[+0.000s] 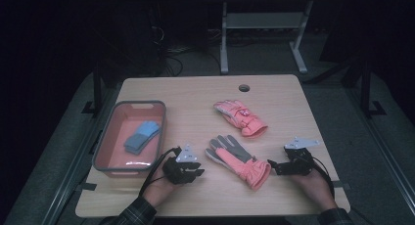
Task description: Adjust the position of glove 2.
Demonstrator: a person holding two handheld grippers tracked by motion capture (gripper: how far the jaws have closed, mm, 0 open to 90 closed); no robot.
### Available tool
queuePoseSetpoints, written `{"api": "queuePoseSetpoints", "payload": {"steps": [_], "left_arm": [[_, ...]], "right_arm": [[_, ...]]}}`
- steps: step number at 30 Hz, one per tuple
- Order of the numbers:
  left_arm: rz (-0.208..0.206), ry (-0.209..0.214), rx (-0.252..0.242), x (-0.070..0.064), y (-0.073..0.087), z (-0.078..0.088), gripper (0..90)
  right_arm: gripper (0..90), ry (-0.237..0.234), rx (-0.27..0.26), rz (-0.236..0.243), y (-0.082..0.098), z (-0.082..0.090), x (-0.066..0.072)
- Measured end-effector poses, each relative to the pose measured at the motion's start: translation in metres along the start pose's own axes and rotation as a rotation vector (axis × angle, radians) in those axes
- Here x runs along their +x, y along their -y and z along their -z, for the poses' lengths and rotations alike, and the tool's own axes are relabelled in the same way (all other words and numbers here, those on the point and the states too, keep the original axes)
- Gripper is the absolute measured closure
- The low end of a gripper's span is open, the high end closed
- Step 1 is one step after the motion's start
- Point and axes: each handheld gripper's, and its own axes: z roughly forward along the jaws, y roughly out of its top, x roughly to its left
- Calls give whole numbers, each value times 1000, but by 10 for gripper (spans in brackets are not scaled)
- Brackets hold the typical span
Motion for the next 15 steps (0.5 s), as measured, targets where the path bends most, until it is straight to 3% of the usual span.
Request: {"api": "queuePoseSetpoints", "payload": {"steps": [6,9,11,14,15], "left_arm": [[-11,-26,19,0,10,-4,484],[-14,-34,0,-1,13,-7,399],[-40,-47,-16,1,16,-8,327],[-6,-11,-41,6,20,-12,190],[-11,-12,-50,7,21,-13,139]], "right_arm": [[127,-1,1,1,0,0,0],[124,-2,3,2,0,0,0],[125,-5,3,4,0,0,0],[132,-4,17,8,-3,0,-1],[137,-5,28,7,-4,0,-1]]}}
